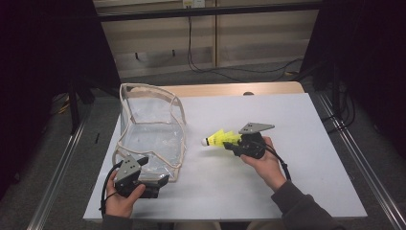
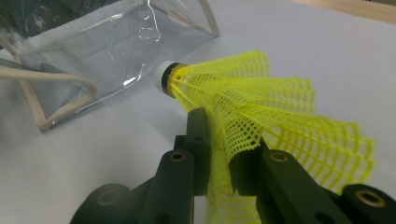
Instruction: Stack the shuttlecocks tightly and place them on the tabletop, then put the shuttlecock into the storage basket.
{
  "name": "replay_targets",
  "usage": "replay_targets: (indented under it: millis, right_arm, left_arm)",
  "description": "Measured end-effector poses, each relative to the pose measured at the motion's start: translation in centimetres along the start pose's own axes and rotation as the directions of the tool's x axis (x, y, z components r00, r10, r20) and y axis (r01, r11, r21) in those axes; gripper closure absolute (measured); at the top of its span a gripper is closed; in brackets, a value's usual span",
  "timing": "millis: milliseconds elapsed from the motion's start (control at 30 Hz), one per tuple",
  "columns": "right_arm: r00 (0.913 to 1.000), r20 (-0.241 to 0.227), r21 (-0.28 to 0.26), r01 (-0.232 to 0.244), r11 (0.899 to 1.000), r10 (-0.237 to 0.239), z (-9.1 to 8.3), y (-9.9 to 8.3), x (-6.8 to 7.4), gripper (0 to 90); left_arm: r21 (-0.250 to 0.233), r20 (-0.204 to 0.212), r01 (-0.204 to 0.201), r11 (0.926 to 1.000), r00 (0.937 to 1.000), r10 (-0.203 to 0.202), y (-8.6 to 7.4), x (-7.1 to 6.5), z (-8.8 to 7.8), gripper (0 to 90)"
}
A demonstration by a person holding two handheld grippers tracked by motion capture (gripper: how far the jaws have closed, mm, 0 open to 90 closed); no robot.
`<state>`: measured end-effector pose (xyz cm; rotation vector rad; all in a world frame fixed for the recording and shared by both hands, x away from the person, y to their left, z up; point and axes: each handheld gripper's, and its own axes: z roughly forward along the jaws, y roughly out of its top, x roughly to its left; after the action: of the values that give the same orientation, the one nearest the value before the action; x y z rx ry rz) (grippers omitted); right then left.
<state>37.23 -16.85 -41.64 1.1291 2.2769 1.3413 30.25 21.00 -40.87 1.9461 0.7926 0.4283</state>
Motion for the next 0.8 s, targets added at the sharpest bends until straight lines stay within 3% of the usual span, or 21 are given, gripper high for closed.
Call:
replay_targets:
  millis: [800]
  right_arm:
    - [0.9986,-0.049,0.002,0.018,1.000,-0.018,-1.8,3.2,0.4,79.7]
  left_arm:
    - [-0.007,0.008,0.000,1.0000,1.0000,0.001,-0.1,0.1,-0.1,3.9]
